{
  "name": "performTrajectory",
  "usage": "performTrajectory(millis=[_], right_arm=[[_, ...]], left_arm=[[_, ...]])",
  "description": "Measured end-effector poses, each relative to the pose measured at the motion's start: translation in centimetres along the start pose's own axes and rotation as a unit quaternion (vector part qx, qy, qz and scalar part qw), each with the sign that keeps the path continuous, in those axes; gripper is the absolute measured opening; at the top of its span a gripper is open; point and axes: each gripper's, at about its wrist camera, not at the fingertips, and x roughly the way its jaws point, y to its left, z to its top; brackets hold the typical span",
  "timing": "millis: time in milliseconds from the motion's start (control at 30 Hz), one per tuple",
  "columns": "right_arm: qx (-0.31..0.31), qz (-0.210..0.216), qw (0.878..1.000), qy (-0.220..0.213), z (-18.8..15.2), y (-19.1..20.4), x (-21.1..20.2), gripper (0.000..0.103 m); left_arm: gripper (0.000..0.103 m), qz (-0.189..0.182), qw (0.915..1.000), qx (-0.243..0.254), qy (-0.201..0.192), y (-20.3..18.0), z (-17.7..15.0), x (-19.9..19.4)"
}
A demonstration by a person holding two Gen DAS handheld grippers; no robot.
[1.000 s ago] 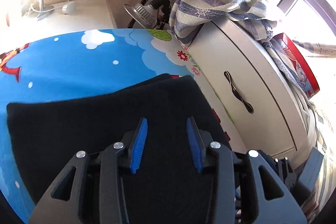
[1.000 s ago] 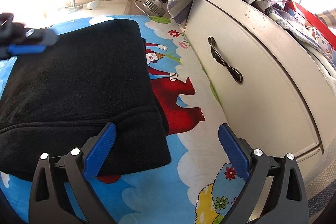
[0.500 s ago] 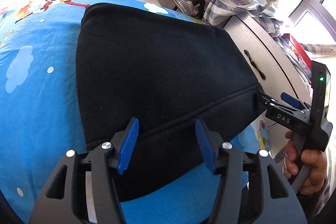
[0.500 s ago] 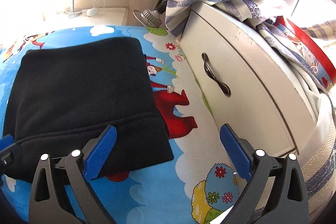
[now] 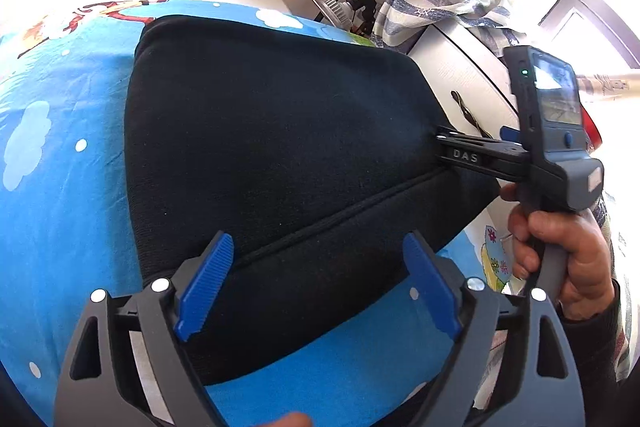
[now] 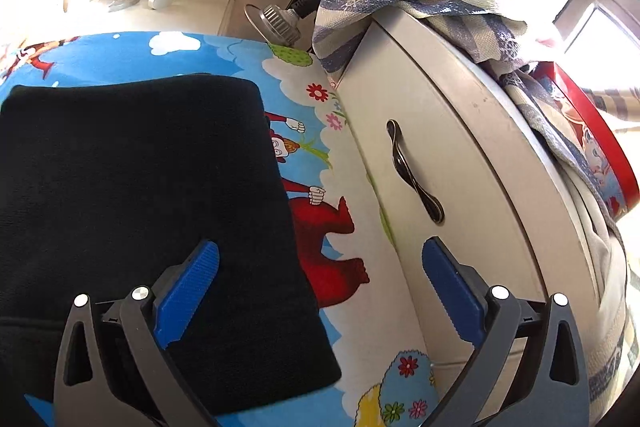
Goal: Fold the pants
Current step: 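Open both tools and pull them back from the folded pants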
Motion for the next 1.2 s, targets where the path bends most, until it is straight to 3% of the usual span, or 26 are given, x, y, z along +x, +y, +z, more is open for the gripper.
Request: performTrajectory(millis=[67, 167, 267, 333, 433, 500, 600, 700, 867, 1000, 1200], right_arm=[[0.001, 0.009, 1.0, 0.005, -1.4, 0.1, -1.4, 0.098], [0.011, 0.023, 1.0, 0.014, -3.0, 0.2, -2.1, 0.098], [-0.01, 0.012, 0.999, 0.042, -4.1, 1.4, -0.4, 0.098], [-0.011, 0.018, 0.998, 0.052, -4.9, 1.7, 0.3, 0.098], [0.009, 0.024, 0.999, 0.046, -5.3, 1.3, -0.2, 0.098], [0.024, 0.025, 0.999, 0.038, -5.6, 1.0, -1.3, 0.098], [0.038, 0.066, 0.997, 0.031, -6.4, 1.1, -3.2, 0.098], [0.041, 0.063, 0.997, 0.015, -7.0, 1.2, -5.2, 0.098], [0.073, 0.061, 0.995, -0.001, -7.1, -0.2, -8.2, 0.098], [0.093, 0.066, 0.993, -0.008, -8.3, -0.1, -11.1, 0.098], [0.093, 0.076, 0.992, -0.046, -9.3, 1.4, -14.6, 0.098]], left_arm=[[0.101, 0.01, 0.9999, 0.006, -0.006, -0.4, 0.0, -0.2], [0.101, 0.045, 0.9987, 0.022, -0.01, -1.5, -0.1, -0.3], [0.101, 0.052, 0.9976, 0.033, -0.031, -2.1, -0.5, -1.1], [0.101, 0.051, 0.998, 0.027, -0.025, -1.9, -0.5, -1.0], [0.101, 0.036, 0.999, 0.027, -0.008, -1.1, -0.4, -0.6], [0.101, 0.024, 0.9994, 0.021, -0.013, -0.3, -0.6, -0.9], [0.101, 0.026, 0.9989, 0.028, -0.026, -0.7, -0.7, -1.9], [0.101, 0.014, 0.9983, 0.037, -0.043, -1.1, -0.9, -3.3], [0.101, 0.023, 0.9977, 0.035, -0.054, -1.5, -1.2, -5.2], [0.101, 0.033, 0.9977, 0.051, -0.031, -2.0, -1.3, -6.4], [0.1, 0.06, 0.9936, 0.081, -0.052, -2.8, -2.0, -9.9]])
